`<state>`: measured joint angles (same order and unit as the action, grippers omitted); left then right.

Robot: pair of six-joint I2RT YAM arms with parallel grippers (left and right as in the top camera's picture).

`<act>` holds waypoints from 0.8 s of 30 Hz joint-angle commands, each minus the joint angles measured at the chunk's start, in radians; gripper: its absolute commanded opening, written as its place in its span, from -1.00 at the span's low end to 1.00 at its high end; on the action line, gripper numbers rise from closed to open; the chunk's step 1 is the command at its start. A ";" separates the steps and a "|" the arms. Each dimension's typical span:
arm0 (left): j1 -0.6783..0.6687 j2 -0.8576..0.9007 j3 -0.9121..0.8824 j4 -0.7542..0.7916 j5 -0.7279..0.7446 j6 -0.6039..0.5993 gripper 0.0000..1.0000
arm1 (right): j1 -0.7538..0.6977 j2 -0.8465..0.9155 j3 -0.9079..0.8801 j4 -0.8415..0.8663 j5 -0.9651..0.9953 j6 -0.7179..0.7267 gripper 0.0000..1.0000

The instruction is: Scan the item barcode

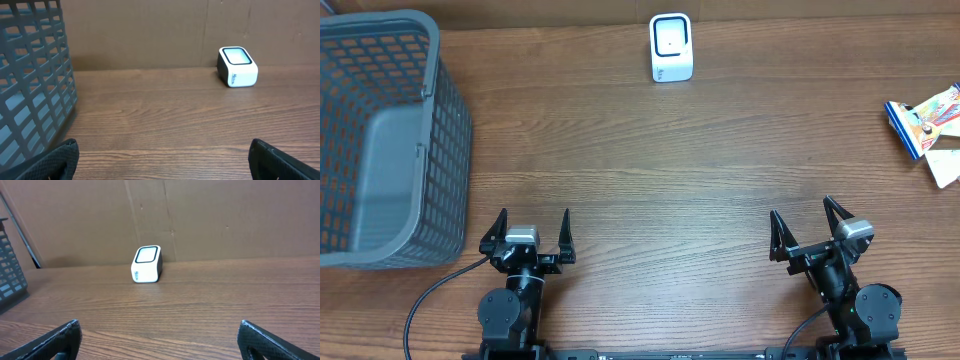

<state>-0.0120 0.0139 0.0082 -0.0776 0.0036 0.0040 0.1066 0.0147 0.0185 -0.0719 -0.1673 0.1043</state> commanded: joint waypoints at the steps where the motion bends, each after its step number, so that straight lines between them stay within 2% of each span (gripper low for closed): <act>1: 0.007 -0.010 -0.003 0.000 -0.004 0.016 0.99 | 0.007 -0.012 -0.011 0.004 0.010 -0.004 1.00; 19: 0.007 -0.010 -0.003 0.000 -0.004 0.016 0.99 | 0.005 -0.012 -0.011 0.002 0.040 -0.011 1.00; 24: 0.007 -0.010 -0.003 0.000 -0.004 0.016 0.99 | 0.005 -0.012 -0.010 -0.014 0.145 -0.151 1.00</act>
<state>-0.0120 0.0139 0.0082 -0.0772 0.0036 0.0040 0.1066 0.0147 0.0185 -0.0864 -0.0994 0.0532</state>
